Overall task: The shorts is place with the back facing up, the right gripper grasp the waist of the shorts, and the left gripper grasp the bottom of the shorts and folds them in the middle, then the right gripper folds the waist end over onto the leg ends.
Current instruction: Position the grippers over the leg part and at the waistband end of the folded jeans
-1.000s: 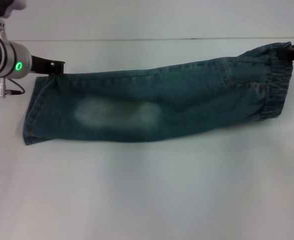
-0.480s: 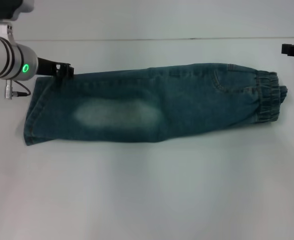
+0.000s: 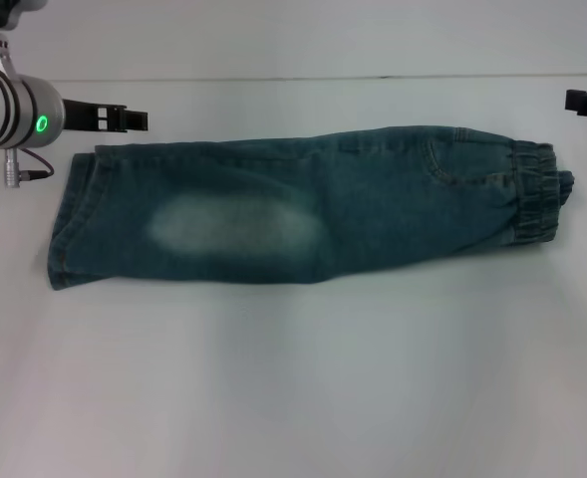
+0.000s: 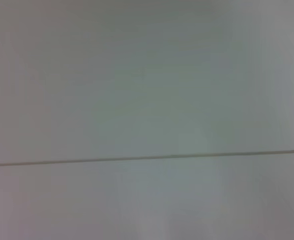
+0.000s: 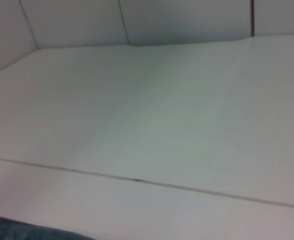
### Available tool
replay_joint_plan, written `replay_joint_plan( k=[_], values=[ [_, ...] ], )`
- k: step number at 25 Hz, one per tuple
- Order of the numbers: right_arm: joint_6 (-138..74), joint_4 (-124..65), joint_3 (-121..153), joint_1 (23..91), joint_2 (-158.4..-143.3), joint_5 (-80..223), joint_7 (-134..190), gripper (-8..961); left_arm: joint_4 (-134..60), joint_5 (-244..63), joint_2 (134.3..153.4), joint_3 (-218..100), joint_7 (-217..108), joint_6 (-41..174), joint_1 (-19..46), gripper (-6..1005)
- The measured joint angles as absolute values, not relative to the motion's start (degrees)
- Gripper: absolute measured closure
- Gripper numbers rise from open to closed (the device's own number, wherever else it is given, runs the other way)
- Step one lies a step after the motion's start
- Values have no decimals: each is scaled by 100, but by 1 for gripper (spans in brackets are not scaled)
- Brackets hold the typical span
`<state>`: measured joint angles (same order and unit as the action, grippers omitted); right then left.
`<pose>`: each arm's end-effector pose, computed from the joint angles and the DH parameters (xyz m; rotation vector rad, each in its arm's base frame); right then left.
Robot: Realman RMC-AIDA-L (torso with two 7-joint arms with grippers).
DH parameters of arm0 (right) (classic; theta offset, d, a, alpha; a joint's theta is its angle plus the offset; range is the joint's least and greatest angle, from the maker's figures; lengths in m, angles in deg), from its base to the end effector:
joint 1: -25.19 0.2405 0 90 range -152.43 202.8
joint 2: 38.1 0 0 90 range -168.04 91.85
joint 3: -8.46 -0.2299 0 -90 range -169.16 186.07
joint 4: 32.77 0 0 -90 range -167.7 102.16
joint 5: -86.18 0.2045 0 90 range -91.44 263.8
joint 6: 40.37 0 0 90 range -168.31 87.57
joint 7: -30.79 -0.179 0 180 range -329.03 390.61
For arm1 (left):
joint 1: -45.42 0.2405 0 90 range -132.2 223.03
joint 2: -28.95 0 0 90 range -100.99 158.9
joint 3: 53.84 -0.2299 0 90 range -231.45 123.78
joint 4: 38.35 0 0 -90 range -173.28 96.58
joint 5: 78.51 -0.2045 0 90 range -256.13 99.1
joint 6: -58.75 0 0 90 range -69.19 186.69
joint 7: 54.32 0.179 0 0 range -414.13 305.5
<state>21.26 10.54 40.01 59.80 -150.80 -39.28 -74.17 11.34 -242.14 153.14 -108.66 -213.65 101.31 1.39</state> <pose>0.2952 0.4206 0.0882 -2.0777 1.0059 0.3814 -0.2331 0.4588 0.0026 -1.8747 -1.1962 -0.0590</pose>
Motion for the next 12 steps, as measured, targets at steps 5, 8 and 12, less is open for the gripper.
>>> replay_joint_plan(
  k=[5,8,12],
  values=[
    [2295,1081,3975,5897,-15100,-3875,-7441,44,1149,-24176,15322,-10929,-21371,10294,160,184],
    [2608,1084,3969,5764,-15149,-3629,-7397,48,1173,-24169,15314,-11185,-21328,10758,144,146],
    [3015,1154,3967,5469,-15280,-3132,-7212,53,1343,-24118,15325,-11621,-21309,11308,193,108]
  ],
)
